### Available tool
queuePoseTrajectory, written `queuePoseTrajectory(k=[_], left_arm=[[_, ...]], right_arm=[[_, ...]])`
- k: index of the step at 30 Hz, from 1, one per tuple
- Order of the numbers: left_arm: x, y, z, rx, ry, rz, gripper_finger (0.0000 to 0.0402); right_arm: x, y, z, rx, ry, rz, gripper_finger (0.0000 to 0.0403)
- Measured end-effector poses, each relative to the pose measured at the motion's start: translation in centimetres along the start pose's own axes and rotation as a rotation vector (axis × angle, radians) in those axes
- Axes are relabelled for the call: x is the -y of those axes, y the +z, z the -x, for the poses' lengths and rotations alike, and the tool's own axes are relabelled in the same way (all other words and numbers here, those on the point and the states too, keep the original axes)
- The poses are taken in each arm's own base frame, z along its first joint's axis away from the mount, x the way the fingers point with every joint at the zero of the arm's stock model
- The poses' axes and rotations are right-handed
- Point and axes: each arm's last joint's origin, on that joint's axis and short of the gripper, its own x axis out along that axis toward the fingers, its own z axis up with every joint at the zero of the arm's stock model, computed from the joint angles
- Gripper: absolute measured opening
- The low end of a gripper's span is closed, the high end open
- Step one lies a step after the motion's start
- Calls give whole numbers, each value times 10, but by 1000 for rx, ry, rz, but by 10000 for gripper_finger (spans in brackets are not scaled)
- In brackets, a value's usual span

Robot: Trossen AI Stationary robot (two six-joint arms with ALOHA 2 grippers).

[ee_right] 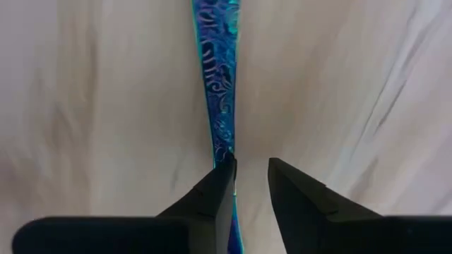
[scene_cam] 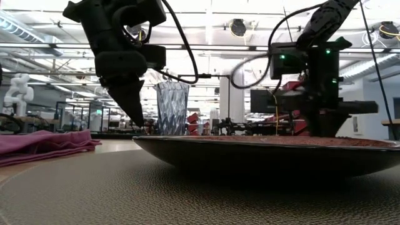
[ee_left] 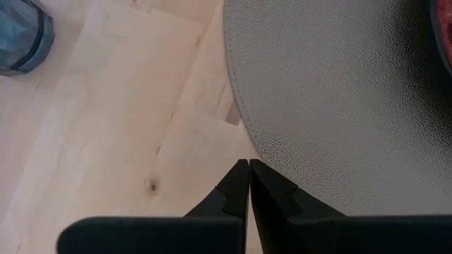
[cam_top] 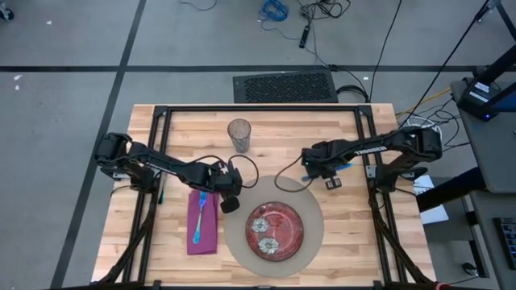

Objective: Set table place
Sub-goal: Move the blue table knife to the right side of the gray placemat

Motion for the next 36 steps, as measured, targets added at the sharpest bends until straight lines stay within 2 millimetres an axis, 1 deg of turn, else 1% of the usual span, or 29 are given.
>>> queuePoseTrajectory(k=[6,15,24,32,36], left_arm=[[0,0,0,0,-1,-1,0],[1,0,0,2,-2,-1,0],[1,0,0,6,-4,0,0],[1,2,0,20,-10,2,0],[2,2,0,25,-12,-3,0]], right_arm=[[-9,-6,0,-138,-68,133,79],[-30,-5,3,-197,-73,274,78],[-51,-2,8,-214,-95,278,75],[-81,2,13,-190,-56,336,57],[-92,1,19,-199,-75,284,52]])
